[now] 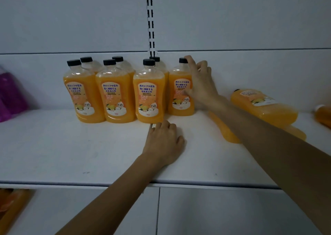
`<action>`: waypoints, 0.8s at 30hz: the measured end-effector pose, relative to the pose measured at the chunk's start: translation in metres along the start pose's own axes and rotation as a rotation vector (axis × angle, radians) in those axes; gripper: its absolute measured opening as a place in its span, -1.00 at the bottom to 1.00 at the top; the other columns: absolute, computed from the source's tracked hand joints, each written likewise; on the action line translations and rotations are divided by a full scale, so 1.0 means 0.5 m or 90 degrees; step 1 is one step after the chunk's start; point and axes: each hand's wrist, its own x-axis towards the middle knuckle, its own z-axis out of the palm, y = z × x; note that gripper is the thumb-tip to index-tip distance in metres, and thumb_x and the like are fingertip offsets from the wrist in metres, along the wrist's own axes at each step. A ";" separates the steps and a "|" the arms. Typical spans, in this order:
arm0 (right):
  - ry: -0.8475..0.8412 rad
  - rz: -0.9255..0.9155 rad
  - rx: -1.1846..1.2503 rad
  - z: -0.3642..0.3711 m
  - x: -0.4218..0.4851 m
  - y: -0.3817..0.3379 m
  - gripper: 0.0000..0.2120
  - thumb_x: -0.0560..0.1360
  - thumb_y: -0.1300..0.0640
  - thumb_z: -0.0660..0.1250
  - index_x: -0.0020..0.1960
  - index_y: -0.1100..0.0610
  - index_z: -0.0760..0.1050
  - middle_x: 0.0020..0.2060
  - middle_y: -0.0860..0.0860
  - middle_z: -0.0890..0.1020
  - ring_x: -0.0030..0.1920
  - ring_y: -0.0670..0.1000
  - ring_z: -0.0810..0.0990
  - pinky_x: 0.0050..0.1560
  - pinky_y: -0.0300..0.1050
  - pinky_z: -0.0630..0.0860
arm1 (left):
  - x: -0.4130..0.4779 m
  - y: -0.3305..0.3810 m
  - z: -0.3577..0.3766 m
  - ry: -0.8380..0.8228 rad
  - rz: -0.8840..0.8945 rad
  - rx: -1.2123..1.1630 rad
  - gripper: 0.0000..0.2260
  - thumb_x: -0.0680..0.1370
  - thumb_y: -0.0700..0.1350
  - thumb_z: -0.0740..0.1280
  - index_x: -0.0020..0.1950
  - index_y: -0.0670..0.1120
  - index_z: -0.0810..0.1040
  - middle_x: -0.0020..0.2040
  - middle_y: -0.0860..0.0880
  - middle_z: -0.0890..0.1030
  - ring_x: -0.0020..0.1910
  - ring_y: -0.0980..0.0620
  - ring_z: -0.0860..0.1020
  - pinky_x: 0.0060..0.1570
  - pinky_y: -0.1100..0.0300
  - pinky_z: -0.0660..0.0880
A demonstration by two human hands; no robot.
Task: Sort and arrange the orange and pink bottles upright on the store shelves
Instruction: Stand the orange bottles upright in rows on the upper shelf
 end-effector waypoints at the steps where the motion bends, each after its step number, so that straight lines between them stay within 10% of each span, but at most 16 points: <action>1: 0.002 0.003 0.002 0.001 -0.001 -0.001 -0.13 0.34 0.27 0.50 0.48 -0.05 0.09 0.20 0.15 0.28 0.21 0.12 0.31 0.03 -0.06 0.47 | 0.000 0.000 0.000 0.000 0.000 -0.001 -0.64 0.61 0.04 0.07 0.28 -0.15 0.40 0.25 -0.11 0.42 0.22 -0.05 0.37 0.28 0.04 0.33; 14: -0.085 0.000 -0.099 -0.130 -0.038 0.064 -0.26 0.51 0.08 0.35 0.54 0.00 -0.01 0.41 0.13 0.22 0.40 0.11 0.23 0.17 0.04 0.38 | 0.016 0.068 -0.037 0.079 0.062 -0.086 -0.63 0.62 0.07 0.07 0.24 -0.09 0.51 0.19 -0.09 0.54 0.15 -0.05 0.48 0.12 0.09 0.40; 24: -0.204 0.286 0.030 -0.256 -0.096 0.263 -0.38 0.56 -0.17 0.17 0.49 0.15 0.17 0.42 0.16 0.34 0.36 0.17 0.38 0.21 -0.04 0.36 | 0.126 0.269 -0.016 0.040 0.079 -0.251 -0.42 0.52 0.31 0.00 -0.07 -0.12 0.58 0.04 -0.11 0.54 0.06 -0.10 0.46 0.02 0.02 0.42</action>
